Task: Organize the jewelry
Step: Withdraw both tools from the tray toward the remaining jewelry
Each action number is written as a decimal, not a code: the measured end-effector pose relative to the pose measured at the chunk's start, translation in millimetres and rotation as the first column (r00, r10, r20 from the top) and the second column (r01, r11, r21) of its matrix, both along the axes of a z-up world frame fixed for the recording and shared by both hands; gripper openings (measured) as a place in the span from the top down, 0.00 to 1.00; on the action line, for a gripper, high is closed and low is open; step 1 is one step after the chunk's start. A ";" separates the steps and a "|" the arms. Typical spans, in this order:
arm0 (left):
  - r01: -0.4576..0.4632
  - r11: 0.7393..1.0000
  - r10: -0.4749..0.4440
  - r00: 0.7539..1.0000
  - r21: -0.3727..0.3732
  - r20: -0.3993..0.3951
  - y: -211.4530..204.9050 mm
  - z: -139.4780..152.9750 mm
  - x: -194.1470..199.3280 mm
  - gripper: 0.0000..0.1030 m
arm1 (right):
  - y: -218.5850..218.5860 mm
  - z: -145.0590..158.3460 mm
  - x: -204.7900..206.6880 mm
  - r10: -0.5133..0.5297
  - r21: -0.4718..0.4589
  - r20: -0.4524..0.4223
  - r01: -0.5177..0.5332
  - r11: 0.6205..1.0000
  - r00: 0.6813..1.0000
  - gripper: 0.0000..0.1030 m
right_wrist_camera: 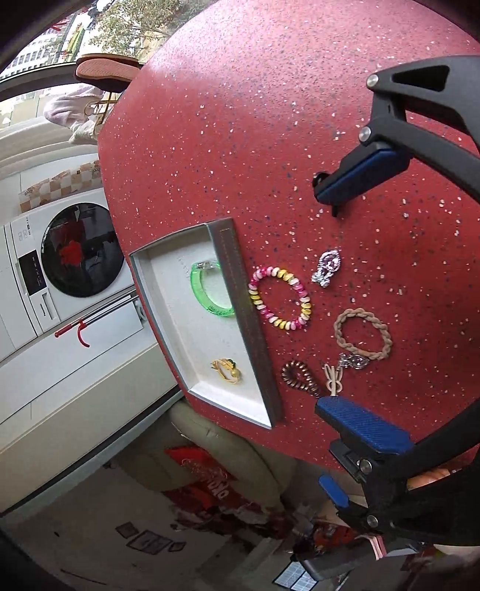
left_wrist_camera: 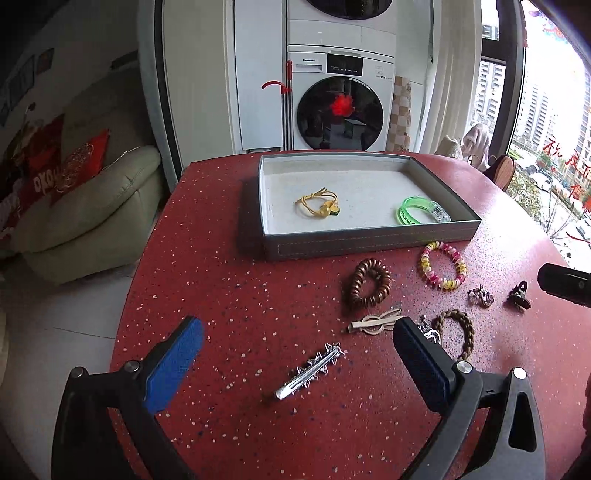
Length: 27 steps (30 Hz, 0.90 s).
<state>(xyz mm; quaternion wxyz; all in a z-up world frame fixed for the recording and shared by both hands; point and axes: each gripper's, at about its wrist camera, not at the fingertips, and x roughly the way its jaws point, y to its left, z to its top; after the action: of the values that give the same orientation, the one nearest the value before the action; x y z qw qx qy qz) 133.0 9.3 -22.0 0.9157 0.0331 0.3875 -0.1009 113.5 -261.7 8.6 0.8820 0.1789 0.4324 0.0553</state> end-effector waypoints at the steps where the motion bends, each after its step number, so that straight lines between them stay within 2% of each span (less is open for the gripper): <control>1: -0.010 1.000 0.010 1.000 0.003 -0.007 2.3 -3.0 -6.0 0.00 | 4.7 -2.2 -5.9 0.007 -0.023 -0.007 -0.007 1.000 1.000 0.00; 4: 0.002 1.000 -0.002 0.999 -0.004 -0.051 3.6 -14.2 -19.2 0.00 | 15.2 -11.7 -22.7 0.024 -0.076 -0.031 -0.026 0.997 0.999 0.00; 10: 0.006 0.999 -0.002 0.996 0.042 -0.085 3.8 -30.7 -37.8 0.00 | 22.6 -32.4 -50.2 0.036 -0.125 -0.078 -0.046 0.991 0.996 0.00; 14: 0.004 0.998 0.001 0.997 0.058 -0.075 6.7 -29.7 -37.0 0.00 | 23.6 -30.9 -57.3 0.034 -0.163 -0.073 -0.046 0.986 0.997 0.00; 18: -0.004 0.999 0.008 0.997 0.044 -0.078 9.4 -27.2 -32.8 0.00 | 21.4 -29.5 -59.4 0.025 -0.174 -0.072 -0.038 0.984 0.997 0.00; 22: -0.011 0.998 0.016 0.997 0.063 -0.075 10.8 -27.7 -30.8 0.00 | 20.8 -29.3 -59.8 0.019 -0.183 -0.072 -0.032 0.983 0.997 0.00; 27: -0.001 0.999 0.005 0.995 0.038 -0.099 19.8 -29.6 -27.7 0.00 | 20.4 -28.5 -61.6 0.016 -0.193 -0.068 -0.029 0.981 0.998 0.00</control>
<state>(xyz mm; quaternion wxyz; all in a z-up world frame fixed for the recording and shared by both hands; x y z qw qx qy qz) 105.3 29.1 -51.6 0.8949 0.0447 0.4341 -0.0937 51.9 -241.3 -19.9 0.8798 0.0891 0.4667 0.0172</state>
